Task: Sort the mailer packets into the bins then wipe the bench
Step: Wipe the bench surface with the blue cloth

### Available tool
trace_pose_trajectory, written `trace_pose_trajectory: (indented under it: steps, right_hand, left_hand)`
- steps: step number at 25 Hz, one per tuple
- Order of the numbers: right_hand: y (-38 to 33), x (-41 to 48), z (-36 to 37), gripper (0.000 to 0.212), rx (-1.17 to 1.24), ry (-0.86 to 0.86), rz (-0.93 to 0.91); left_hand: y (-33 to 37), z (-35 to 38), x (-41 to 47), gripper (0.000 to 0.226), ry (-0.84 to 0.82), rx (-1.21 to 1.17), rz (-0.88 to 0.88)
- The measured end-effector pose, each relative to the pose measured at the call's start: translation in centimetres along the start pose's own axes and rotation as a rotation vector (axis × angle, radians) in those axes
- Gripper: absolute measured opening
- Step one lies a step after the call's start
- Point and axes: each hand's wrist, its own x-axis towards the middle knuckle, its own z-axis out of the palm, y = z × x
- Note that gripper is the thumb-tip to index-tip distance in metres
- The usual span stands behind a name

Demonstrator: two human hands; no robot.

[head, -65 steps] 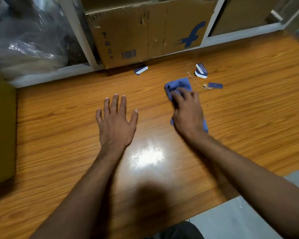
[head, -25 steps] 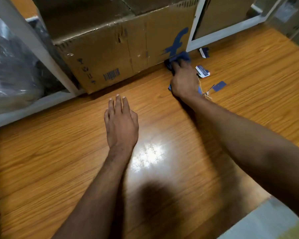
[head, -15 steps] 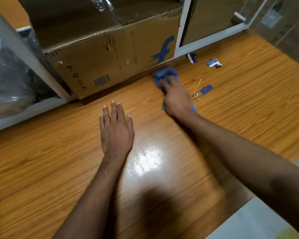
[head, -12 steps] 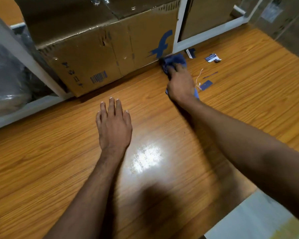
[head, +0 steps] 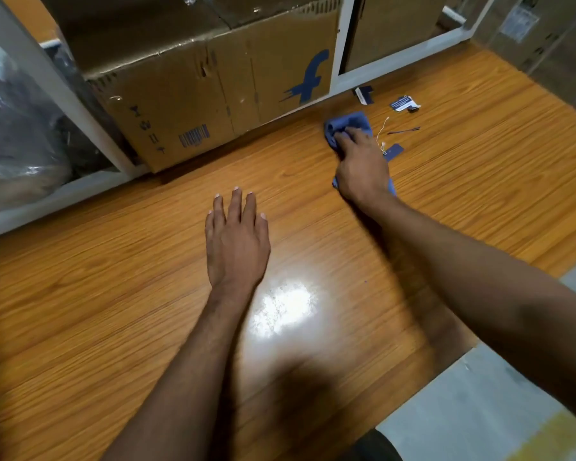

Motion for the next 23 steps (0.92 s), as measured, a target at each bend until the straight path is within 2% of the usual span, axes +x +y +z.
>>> trace_pose_trajectory:
  steps: [2,7,9,10,12,15,17,20,23]
  right_hand:
    - [-1.0,-0.6,-0.1,0.056,0.014,0.015,0.0]
    - [-3.3,-15.3,0.4,0.065,0.143,-0.054,-0.275]
    - [-1.5,-15.4,0.1,0.062,0.116,-0.085,-0.353]
    - [-0.4,-13.1,-0.1,0.061,0.078,-0.052,-0.323]
    - [2.2,-6.8,-0.4,0.059,0.008,0.018,-0.142]
    - [4.6,-1.7,-1.0,0.057,0.008,0.0,0.043]
    - [3.2,-3.9,-0.8,0.06,0.032,-0.005,-0.038]
    - [0.5,-9.3,-0.3,0.061,0.196,0.026,-0.139]
    - [-2.3,-11.7,-1.2,0.058,0.328,-0.01,-0.012]
  left_hand:
    - [-0.3,0.1,0.3,0.055,0.012,0.005,-0.011]
    - [0.1,0.2,0.0,0.051,0.029,-0.037,0.006]
    - [1.2,0.6,-0.9,0.051,0.041,-0.057,-0.025]
    - [1.8,0.8,-1.4,0.054,0.031,-0.053,-0.036]
    - [2.6,1.0,-2.3,0.058,0.01,-0.022,-0.03]
    - [2.4,0.8,-2.0,0.057,0.017,-0.03,-0.035]
    - [2.3,0.4,-1.9,0.055,0.032,-0.014,-0.025]
    - [2.6,0.4,-1.2,0.055,0.044,-0.038,-0.006]
    - [1.3,0.6,-1.5,0.049,0.02,-0.186,0.02]
